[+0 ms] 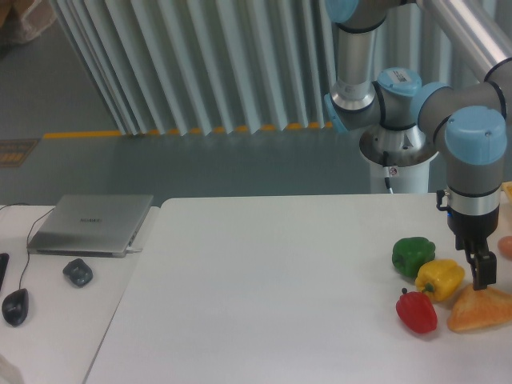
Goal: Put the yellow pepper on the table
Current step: 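Open the gripper and lift it off the yellow pepper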
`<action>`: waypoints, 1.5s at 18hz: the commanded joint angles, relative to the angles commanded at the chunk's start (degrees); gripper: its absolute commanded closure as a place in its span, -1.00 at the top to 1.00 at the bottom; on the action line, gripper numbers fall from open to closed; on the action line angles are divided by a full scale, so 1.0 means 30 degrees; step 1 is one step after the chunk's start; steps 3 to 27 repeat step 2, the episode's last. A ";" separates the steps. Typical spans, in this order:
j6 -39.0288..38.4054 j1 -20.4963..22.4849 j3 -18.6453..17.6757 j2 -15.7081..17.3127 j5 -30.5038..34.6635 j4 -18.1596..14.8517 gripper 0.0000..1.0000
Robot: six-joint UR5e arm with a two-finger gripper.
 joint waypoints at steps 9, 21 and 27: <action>0.0000 0.0000 0.0000 0.0000 0.0000 0.0000 1.00; 0.0000 0.0000 0.0000 0.0000 0.0000 0.0000 1.00; 0.0000 0.0000 0.0000 0.0000 0.0000 0.0000 1.00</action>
